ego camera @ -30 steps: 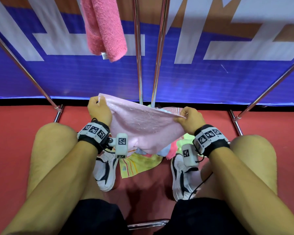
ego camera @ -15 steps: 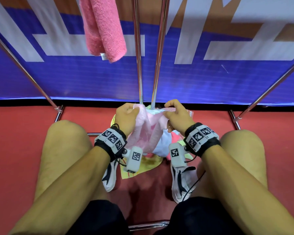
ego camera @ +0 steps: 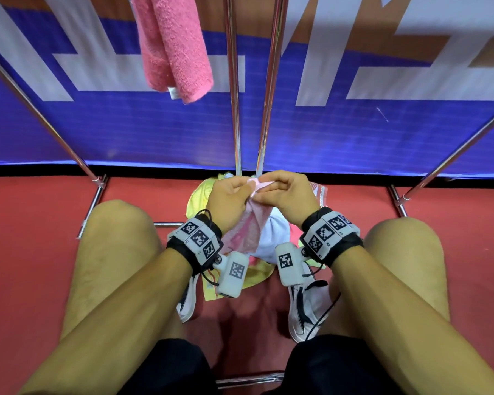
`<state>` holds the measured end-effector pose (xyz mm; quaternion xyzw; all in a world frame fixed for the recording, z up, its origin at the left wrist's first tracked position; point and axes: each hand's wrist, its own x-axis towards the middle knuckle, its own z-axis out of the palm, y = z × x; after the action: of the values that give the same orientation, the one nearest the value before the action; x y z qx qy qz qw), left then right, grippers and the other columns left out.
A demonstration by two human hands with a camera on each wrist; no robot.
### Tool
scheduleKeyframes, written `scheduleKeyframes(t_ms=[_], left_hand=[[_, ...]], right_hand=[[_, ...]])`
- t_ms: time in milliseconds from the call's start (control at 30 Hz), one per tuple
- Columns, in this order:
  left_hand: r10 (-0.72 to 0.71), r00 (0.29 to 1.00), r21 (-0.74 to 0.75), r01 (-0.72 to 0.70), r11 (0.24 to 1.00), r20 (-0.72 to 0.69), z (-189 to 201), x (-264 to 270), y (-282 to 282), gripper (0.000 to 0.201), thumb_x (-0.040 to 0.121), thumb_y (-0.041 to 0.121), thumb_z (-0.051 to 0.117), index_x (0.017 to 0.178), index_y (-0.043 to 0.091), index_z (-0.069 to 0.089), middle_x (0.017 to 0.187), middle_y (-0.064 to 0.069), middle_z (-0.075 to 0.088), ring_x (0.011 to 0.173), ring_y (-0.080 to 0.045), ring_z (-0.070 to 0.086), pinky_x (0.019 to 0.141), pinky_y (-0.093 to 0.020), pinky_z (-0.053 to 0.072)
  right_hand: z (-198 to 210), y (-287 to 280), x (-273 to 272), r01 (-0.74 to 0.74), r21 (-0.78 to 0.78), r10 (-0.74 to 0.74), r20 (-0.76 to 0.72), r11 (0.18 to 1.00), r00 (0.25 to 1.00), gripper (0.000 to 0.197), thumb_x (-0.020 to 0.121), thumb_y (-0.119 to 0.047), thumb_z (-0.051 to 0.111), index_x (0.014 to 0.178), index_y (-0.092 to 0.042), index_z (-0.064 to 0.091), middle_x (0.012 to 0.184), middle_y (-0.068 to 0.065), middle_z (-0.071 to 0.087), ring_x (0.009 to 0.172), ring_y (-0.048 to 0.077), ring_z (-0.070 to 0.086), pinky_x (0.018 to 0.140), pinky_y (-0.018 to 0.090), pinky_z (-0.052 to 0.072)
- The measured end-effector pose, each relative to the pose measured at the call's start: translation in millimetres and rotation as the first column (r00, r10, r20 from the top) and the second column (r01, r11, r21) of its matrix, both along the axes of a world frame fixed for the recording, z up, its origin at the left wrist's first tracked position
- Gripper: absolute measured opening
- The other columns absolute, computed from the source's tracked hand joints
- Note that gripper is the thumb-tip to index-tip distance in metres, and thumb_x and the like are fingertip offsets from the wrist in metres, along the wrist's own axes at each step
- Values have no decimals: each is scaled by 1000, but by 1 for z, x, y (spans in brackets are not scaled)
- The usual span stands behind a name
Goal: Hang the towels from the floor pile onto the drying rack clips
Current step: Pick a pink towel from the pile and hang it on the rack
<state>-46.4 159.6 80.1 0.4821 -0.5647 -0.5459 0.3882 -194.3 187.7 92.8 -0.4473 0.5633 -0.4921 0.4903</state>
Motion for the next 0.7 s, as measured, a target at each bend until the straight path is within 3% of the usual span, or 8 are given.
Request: scheduleKeyframes(t_ms=[100, 167, 267, 433, 567, 700], left_hand=[[-9, 1000, 14, 10, 1000, -14, -2, -1, 2, 22, 89, 32, 58, 81, 24, 77, 71, -16, 63, 71, -26, 56, 74, -55, 52], [5, 999, 29, -4, 1000, -34, -1, -3, 2, 23, 90, 29, 57, 84, 26, 78, 81, -30, 66, 74, -32, 59, 75, -61, 52], [27, 997, 65, -23, 998, -69, 0, -4, 1, 24, 98, 15, 53, 87, 16, 75, 95, -30, 70, 86, -39, 68, 86, -67, 51], [51, 994, 120, -39, 992, -98, -2, -4, -1, 27, 95, 13, 51, 77, 18, 70, 86, -24, 65, 82, -34, 62, 82, -51, 52], [9, 992, 111, 5, 994, -130, -3, -5, 1, 27, 100, 9, 47, 90, 14, 71, 101, -30, 70, 97, -47, 68, 87, -52, 54], [-25, 987, 113, 43, 993, -159, 1, -5, 3, 31, 102, 2, 43, 89, 10, 69, 106, -32, 69, 97, -38, 70, 86, -45, 56]], right_hand=[[-7, -3, -1, 26, -54, -30, -71, 998, 997, 24, 69, 9, 80, 80, -9, 69, 72, 19, 66, 71, 23, 63, 69, 24, 56], [-9, -4, -1, 28, -82, -35, -90, 996, 995, 20, 70, 6, 81, 76, -8, 68, 70, 17, 64, 68, 21, 60, 67, 25, 54], [-10, -5, -1, 8, -93, -17, -92, 996, 996, 17, 75, 2, 79, 72, -11, 68, 67, 14, 63, 65, 21, 59, 66, 29, 53], [-15, -8, -2, 49, -71, -57, -116, 996, 992, 18, 79, -8, 80, 69, -15, 66, 64, 14, 61, 61, 23, 57, 65, 39, 52], [-17, -8, -2, 64, -67, -73, -144, 996, 987, 17, 81, -11, 79, 71, -13, 64, 64, 13, 60, 58, 20, 55, 61, 35, 51], [-17, -7, -2, 75, -65, -84, -140, 995, 987, 20, 83, -11, 76, 70, -14, 62, 64, 13, 60, 58, 21, 56, 59, 34, 52]])
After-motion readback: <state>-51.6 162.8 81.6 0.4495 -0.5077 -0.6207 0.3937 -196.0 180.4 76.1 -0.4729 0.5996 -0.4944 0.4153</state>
